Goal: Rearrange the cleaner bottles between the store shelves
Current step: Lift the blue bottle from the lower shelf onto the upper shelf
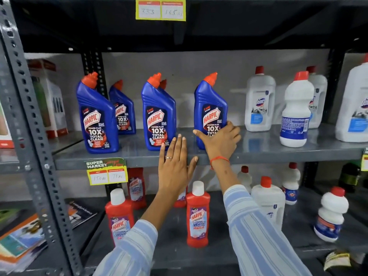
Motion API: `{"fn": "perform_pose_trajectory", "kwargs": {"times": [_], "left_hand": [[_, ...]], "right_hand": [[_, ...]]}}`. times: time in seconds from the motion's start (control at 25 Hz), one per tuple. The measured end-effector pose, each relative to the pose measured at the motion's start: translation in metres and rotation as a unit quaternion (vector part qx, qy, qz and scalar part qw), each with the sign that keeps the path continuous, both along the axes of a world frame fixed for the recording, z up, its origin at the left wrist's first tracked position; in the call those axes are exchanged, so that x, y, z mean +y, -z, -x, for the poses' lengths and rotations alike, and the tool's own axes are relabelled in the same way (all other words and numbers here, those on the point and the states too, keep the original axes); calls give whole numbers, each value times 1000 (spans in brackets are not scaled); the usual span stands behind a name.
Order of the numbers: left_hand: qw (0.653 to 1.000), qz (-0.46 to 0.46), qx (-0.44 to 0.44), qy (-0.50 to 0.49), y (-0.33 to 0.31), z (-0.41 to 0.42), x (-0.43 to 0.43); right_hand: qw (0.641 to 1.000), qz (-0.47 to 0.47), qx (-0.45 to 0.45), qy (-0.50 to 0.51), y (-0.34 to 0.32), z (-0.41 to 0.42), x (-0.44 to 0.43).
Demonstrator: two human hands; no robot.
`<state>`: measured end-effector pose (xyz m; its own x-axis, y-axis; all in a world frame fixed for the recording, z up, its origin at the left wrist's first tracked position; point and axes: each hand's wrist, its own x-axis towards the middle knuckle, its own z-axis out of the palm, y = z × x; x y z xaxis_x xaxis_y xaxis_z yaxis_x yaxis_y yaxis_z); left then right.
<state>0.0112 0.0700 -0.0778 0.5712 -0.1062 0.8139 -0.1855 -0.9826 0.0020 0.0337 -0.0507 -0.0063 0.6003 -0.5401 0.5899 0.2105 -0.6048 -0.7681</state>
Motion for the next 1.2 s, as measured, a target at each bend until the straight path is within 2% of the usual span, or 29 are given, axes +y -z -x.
{"fn": "perform_pose_trajectory", "kwargs": {"times": [0.16, 1.2], "left_hand": [[1000, 1, -4, 4, 1, -1, 0], [1000, 5, -4, 15, 2, -4, 3]], "right_hand": [[1000, 10, -6, 26, 4, -4, 1], [999, 26, 17, 35, 6, -6, -2]]}}
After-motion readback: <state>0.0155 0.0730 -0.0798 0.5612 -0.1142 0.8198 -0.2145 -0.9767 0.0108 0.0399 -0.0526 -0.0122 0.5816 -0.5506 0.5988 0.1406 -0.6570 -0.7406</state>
